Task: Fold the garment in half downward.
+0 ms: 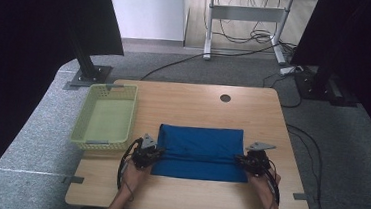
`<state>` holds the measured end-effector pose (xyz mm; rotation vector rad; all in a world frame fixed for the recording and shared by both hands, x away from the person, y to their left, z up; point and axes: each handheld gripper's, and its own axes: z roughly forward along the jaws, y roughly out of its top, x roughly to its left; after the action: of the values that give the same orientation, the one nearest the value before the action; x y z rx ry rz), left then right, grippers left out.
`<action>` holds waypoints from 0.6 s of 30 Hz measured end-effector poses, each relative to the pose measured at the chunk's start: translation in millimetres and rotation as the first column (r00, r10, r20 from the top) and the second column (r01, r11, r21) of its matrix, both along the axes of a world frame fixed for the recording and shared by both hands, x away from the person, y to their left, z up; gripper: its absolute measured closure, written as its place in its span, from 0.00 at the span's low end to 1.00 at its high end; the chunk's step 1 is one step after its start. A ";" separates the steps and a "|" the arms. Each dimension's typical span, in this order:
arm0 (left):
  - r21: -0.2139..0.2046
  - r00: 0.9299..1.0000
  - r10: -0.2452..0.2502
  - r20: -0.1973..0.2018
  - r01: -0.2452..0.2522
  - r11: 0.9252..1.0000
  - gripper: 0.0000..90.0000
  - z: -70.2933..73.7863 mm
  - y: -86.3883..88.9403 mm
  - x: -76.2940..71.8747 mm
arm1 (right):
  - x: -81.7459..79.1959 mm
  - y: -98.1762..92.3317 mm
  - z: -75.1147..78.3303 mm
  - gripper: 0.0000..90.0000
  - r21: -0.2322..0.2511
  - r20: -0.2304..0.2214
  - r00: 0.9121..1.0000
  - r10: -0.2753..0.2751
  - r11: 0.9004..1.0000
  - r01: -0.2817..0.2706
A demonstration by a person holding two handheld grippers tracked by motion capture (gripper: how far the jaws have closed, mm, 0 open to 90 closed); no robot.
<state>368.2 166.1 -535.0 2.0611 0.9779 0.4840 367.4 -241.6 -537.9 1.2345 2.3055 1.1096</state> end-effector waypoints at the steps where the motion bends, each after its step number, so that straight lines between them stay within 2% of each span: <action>1: 0.000 1.000 0.000 0.000 0.000 1.000 0.96 0.0 0.0 0.0 | -3.2 -1.1 3.8 0.92 0.003 0.011 1.000 0.003 1.000 -0.003; 2: -0.021 1.000 -0.018 0.017 0.019 1.000 0.96 8.4 3.1 -15.2 | -11.8 -4.0 11.3 0.93 0.013 0.033 0.999 0.010 1.000 -0.011; 6: -0.021 1.000 -0.025 0.017 0.026 0.999 0.96 8.6 3.6 -19.5 | -20.0 -5.7 14.2 0.94 0.030 0.039 0.999 0.019 0.999 -0.020; 7: 0.010 0.999 -0.036 0.002 0.036 0.999 0.96 3.4 4.3 -27.7 | -20.0 -5.7 14.2 0.94 0.030 0.039 0.999 0.019 0.999 -0.020; 8: 0.014 0.999 -0.036 -0.010 0.036 0.999 0.96 0.8 5.2 -28.2 | -29.8 -4.1 10.4 0.94 0.019 0.027 0.999 0.045 0.999 -0.046; 10: 0.014 0.999 -0.036 -0.010 0.036 0.999 0.96 0.8 5.2 -28.2 | -31.6 -3.6 7.5 0.94 0.015 0.017 0.999 0.050 0.999 -0.050; 11: 0.015 0.999 -0.027 -0.044 0.027 1.000 0.96 -6.6 7.6 -24.8 | -31.6 -3.6 7.5 0.94 0.015 0.017 0.999 0.050 0.999 -0.050; 12: 0.018 0.998 -0.026 -0.050 0.026 0.999 0.96 -8.2 7.4 -23.5 | -30.8 -3.6 -3.1 0.94 0.007 -0.020 0.998 0.052 0.999 -0.052; 13: 0.018 0.998 -0.026 -0.050 0.026 0.999 0.96 -8.2 7.4 -23.5 | -30.8 -3.6 -3.1 0.94 0.007 -0.020 0.998 0.052 0.999 -0.052; 14: 0.033 0.998 -0.026 -0.059 0.028 0.999 0.95 -11.6 5.6 -21.5 | -27.5 -3.1 -11.3 0.93 -0.003 -0.049 0.997 0.057 0.998 -0.057; 18: 0.026 0.998 -0.022 -0.065 0.023 0.999 0.95 -11.5 7.3 -20.0 | -27.2 -3.3 -12.3 0.93 0.002 -0.048 0.997 0.060 0.998 -0.060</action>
<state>348.2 173.4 -546.5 2.1210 0.9898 0.4231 340.3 -244.9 -550.1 1.2126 2.3922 1.1116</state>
